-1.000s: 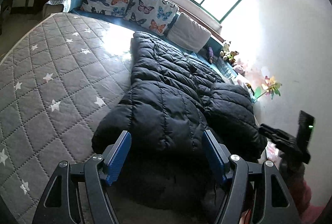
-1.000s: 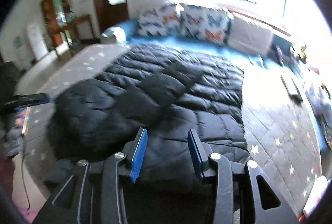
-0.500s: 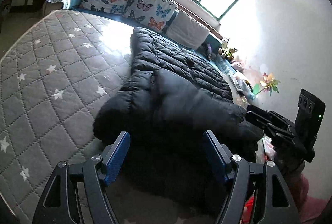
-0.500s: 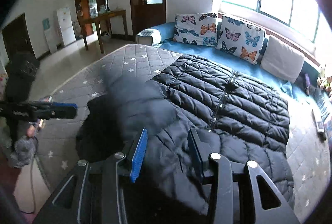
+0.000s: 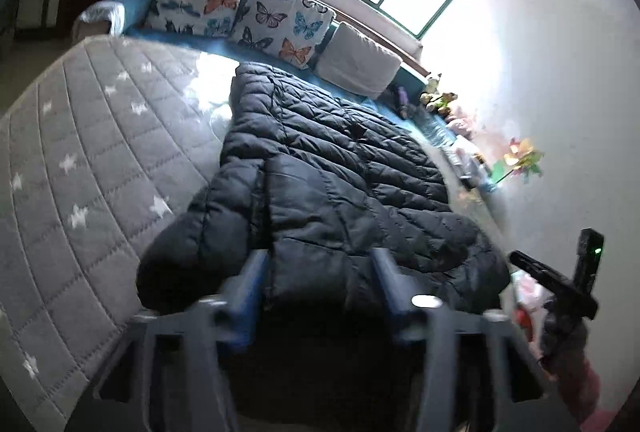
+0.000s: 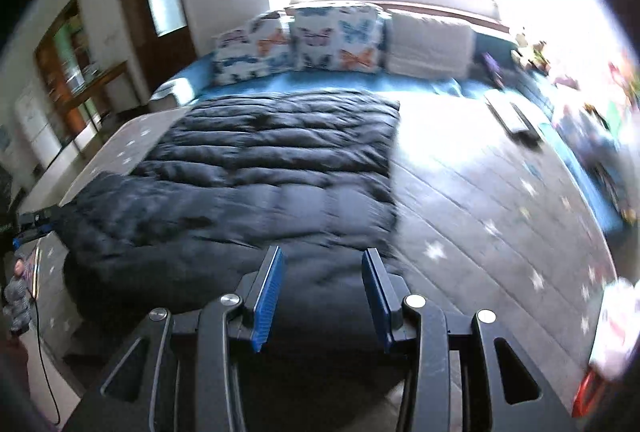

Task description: Fold large clothes

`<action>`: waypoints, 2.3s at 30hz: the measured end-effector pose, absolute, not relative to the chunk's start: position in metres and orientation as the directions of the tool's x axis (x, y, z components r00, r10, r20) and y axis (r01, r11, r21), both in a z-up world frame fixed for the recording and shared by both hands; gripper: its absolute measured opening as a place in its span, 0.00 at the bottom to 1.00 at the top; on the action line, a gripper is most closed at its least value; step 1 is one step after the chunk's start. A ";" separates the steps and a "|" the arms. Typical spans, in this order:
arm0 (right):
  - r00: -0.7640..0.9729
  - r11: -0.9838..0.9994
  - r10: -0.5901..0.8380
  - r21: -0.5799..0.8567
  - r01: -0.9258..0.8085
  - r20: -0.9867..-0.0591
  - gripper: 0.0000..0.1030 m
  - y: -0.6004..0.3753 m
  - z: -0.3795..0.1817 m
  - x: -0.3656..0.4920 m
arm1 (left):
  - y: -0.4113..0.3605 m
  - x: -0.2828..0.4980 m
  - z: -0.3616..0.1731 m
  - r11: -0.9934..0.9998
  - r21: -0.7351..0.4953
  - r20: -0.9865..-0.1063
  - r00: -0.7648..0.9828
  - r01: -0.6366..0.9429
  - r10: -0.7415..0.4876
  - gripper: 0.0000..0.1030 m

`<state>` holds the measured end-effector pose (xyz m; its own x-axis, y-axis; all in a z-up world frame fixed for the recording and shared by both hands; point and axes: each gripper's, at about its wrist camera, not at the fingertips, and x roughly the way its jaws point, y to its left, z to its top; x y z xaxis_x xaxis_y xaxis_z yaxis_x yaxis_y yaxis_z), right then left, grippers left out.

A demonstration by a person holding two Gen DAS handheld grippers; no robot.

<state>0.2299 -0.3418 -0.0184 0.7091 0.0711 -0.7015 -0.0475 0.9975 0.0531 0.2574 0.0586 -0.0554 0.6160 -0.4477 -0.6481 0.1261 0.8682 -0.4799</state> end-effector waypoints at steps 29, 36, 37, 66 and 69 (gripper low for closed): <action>0.667 0.986 0.146 0.052 -0.159 -0.731 0.56 -0.317 -0.037 0.268 | 0.103 0.274 -0.031 0.903 -0.429 -0.665 0.672 0.013 -0.326 0.16; 0.624 0.979 0.101 -0.035 -0.202 -0.775 0.57 -0.283 -0.061 0.276 | 0.069 0.279 0.012 0.902 -0.406 -0.626 0.673 0.149 -0.393 0.57; 0.626 0.976 0.118 -0.026 -0.216 -0.771 0.57 -0.281 -0.054 0.275 | 0.063 0.280 0.014 0.902 -0.399 -0.629 0.666 0.166 -0.401 0.57; 0.570 0.929 0.140 -0.092 -0.359 -0.810 0.61 -0.222 -0.063 0.299 | -0.001 0.339 -0.095 0.883 -0.293 -0.755 0.478 0.366 -0.449 0.57; 0.583 0.915 0.181 -0.083 -0.396 -0.792 0.61 -0.207 -0.049 0.297 | 0.002 0.338 -0.095 0.878 -0.308 -0.745 0.482 0.366 -0.462 0.57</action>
